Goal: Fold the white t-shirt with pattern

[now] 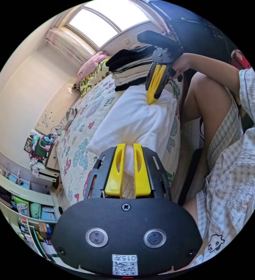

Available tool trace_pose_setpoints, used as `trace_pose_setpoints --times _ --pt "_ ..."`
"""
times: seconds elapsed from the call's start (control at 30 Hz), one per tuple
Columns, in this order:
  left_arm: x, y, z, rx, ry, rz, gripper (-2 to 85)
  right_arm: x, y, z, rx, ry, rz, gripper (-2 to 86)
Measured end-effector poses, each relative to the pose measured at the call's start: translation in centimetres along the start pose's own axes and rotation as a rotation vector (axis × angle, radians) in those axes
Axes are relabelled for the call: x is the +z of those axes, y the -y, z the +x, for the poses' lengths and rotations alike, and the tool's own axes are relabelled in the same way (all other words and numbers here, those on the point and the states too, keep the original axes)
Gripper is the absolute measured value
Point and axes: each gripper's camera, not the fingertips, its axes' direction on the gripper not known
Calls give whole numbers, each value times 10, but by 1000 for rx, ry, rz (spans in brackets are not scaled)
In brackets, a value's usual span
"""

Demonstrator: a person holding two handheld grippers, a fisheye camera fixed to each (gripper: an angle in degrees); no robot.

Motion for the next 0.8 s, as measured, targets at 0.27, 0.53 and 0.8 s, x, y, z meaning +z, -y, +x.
trace_pose_setpoints --times 0.27,0.53,0.8 --pt "-23 -17 -75 -127 -219 21 66 10 2 -22 40 -33 17 -10" --pt "-73 -28 -121 -118 -444 221 95 15 34 -93 -109 -88 107 -2" --pt "-72 -9 -148 -92 -453 108 93 55 59 -109 -52 -16 52 -10"
